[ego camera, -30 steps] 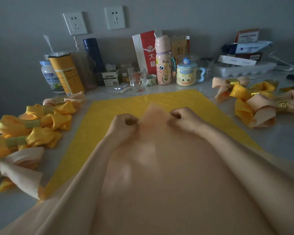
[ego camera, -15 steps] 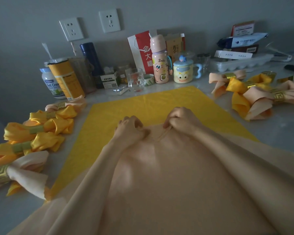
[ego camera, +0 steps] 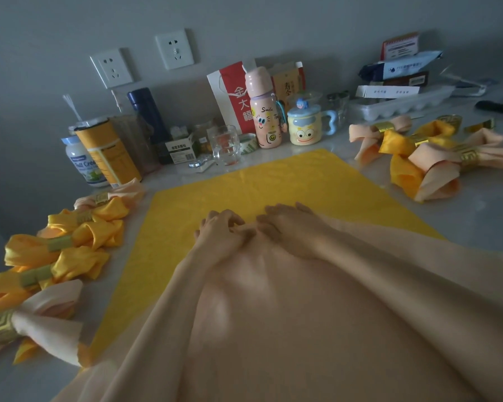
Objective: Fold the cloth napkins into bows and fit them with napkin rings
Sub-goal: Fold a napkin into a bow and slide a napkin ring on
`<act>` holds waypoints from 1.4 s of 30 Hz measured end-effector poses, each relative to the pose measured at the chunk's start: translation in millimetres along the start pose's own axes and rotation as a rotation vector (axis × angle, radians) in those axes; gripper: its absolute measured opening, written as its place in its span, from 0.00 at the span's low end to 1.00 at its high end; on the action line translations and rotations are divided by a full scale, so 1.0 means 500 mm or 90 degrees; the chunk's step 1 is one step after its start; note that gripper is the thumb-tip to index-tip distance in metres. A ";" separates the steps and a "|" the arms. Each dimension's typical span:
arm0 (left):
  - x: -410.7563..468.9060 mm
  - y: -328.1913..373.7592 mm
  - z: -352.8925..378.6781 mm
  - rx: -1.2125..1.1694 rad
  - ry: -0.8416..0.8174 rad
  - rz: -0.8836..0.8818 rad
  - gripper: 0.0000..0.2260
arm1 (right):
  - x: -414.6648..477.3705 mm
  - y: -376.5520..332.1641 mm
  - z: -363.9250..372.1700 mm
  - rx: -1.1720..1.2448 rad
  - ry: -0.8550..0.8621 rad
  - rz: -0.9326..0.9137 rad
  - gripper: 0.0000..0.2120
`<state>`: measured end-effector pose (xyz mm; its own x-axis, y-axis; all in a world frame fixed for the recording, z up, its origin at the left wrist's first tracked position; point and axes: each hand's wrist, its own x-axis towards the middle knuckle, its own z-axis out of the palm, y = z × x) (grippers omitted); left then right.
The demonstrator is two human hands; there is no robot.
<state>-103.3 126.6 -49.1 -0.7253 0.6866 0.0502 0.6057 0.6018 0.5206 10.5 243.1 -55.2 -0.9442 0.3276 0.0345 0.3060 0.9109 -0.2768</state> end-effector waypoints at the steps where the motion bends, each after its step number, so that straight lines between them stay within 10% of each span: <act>1: 0.002 -0.002 0.002 0.007 -0.001 0.002 0.07 | 0.001 0.006 -0.004 0.011 0.038 0.010 0.18; 14: -0.010 0.039 -0.028 -0.024 -0.018 0.091 0.06 | -0.013 0.003 -0.027 0.067 0.141 -0.085 0.03; 29: -0.016 0.027 -0.013 0.071 -0.154 0.058 0.13 | -0.012 -0.007 -0.014 0.187 0.080 -0.064 0.10; 34: -0.057 0.004 0.013 0.203 -0.061 0.097 0.20 | -0.011 -0.020 0.015 0.006 -0.051 -0.015 0.24; 42: -0.059 0.000 -0.009 0.165 -0.029 0.153 0.14 | -0.018 -0.007 0.004 0.036 -0.005 -0.014 0.21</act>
<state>-83.3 104.9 -46.7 -0.5399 0.8353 0.1036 0.8244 0.4999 0.2654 17.9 236.7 -56.4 -0.9514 0.3062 0.0337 0.2786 0.9020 -0.3297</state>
